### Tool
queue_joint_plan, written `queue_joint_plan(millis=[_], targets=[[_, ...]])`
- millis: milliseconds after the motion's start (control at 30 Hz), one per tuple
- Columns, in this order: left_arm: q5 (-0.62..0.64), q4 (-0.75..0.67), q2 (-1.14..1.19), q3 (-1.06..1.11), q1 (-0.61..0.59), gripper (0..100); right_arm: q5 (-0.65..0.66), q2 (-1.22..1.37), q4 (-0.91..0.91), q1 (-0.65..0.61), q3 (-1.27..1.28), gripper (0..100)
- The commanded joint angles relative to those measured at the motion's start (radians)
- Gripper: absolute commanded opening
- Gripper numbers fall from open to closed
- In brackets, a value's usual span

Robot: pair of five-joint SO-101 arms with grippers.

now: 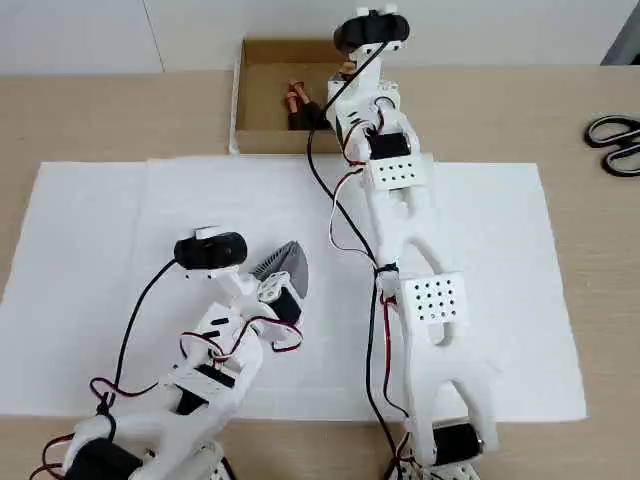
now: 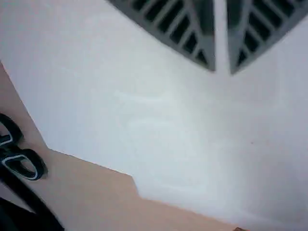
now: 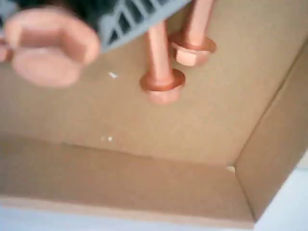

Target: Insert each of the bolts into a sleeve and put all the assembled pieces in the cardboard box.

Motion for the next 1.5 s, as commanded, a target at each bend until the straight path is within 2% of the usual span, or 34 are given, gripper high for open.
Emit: queue_joint_plan(millis=[0, 133, 400, 567, 667, 767, 800, 933, 1000, 1133, 1233, 1333, 1400, 1467], targets=[[0.000, -0.021, -0.003, -0.004, 0.005, 1, -0.002, -0.001, -0.030, 0.012, -0.018, 0.3], [0.000, -0.021, -0.003, -0.004, 0.005, 1, 0.000, 0.035, -0.042, 0.010, -0.018, 3.3], [0.000, -0.021, -0.003, -0.007, 0.005, 1, -0.002, 0.058, -0.047, 0.008, -0.035, 38.8], [0.000, -0.021, -0.003, -0.015, 0.000, 1, -0.005, 0.058, -0.010, 0.007, -0.158, 42.0], [0.000, -0.021, 0.000, -0.019, -0.003, 1, -0.006, 0.054, 0.196, -0.018, -0.293, 42.0], [-0.006, -0.021, -0.003, -0.019, -0.006, 1, -0.009, 0.001, 0.549, -0.048, -0.489, 42.0], [-0.026, -0.021, -0.003, -0.019, -0.014, 1, -0.008, -0.038, 0.647, -0.059, -0.465, 42.0], [-0.210, -0.023, -0.005, -0.016, -0.005, 1, -0.003, -0.306, 1.079, -0.117, -0.473, 42.0], [-0.264, -0.023, -0.005, -0.015, -0.006, 1, 0.000, -0.438, 1.145, -0.137, -0.451, 42.0], [-0.304, -0.014, -0.005, -0.013, -0.071, 1, 0.005, -0.657, 1.156, -0.137, -0.315, 42.0], [-0.321, 0.049, -0.043, -0.013, -0.158, 1, 0.043, -0.840, 1.164, -0.142, -0.063, 42.0], [-0.253, 0.262, -0.176, -0.015, -0.212, 1, 0.046, -1.082, 1.159, -0.156, 0.310, 42.0], [-0.133, 0.437, -0.311, -0.018, -0.265, 1, 0.046, -1.260, 1.153, -0.179, 0.585, 42.0], [-0.170, 0.580, -0.488, -0.025, -0.330, 1, 0.044, -1.417, 1.135, -0.196, 0.848, 42.0]])
